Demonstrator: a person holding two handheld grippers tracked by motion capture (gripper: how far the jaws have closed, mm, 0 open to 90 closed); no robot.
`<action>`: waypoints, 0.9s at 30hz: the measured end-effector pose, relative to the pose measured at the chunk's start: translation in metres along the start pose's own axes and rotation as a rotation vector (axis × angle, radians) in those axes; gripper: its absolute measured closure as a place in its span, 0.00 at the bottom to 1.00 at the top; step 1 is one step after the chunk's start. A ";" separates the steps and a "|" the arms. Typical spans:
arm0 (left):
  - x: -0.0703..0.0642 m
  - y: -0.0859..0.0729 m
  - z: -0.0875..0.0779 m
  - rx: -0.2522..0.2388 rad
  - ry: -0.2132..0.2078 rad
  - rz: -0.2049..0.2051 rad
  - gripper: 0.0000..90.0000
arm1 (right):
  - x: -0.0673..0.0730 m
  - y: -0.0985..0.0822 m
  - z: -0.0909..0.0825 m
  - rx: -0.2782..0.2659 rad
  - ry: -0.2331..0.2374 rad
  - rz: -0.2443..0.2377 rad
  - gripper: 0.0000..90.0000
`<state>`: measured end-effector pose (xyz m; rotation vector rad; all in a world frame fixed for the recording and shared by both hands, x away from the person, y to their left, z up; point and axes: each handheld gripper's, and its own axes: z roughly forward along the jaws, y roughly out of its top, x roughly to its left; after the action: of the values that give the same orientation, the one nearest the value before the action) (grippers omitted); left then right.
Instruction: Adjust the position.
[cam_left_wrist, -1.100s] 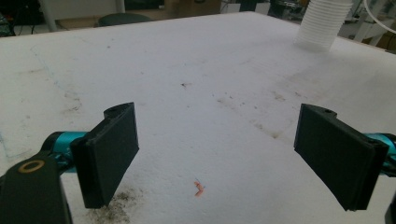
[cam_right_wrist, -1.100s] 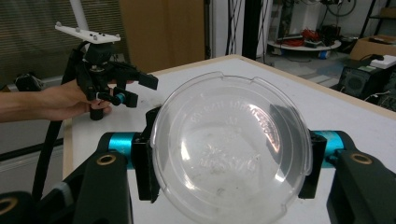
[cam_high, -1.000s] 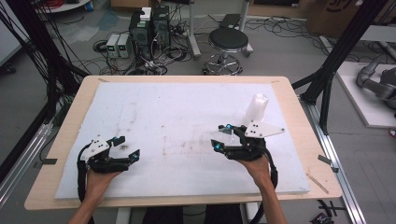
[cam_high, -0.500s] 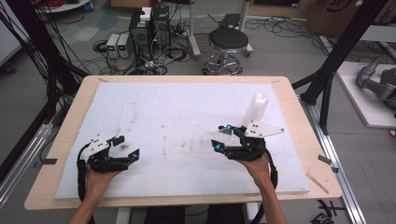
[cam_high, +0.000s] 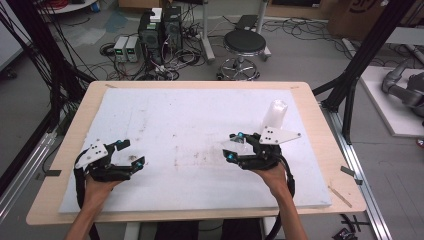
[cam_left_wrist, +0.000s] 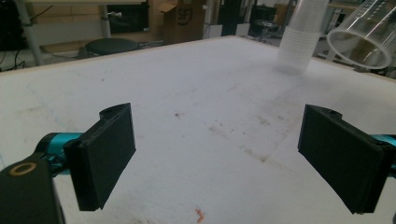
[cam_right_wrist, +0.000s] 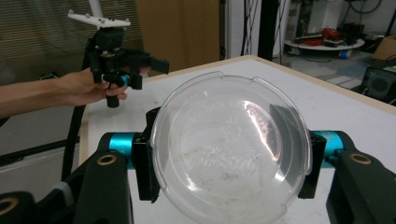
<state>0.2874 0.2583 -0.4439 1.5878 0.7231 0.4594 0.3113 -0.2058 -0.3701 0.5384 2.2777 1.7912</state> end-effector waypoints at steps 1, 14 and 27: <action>0.001 0.003 -0.001 -0.006 -0.019 0.009 0.12 | 0.000 0.001 0.000 -0.001 0.009 -0.003 0.46; -0.018 0.026 0.019 0.008 -0.244 0.110 0.12 | 0.002 0.005 0.004 -0.036 0.116 -0.010 0.46; -0.065 0.057 0.072 0.036 -0.479 0.185 0.12 | 0.007 0.011 0.010 -0.060 0.215 -0.027 0.46</action>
<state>0.2990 0.1590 -0.3916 1.7198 0.2222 0.1841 0.3107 -0.1917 -0.3618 0.3171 2.3441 1.9826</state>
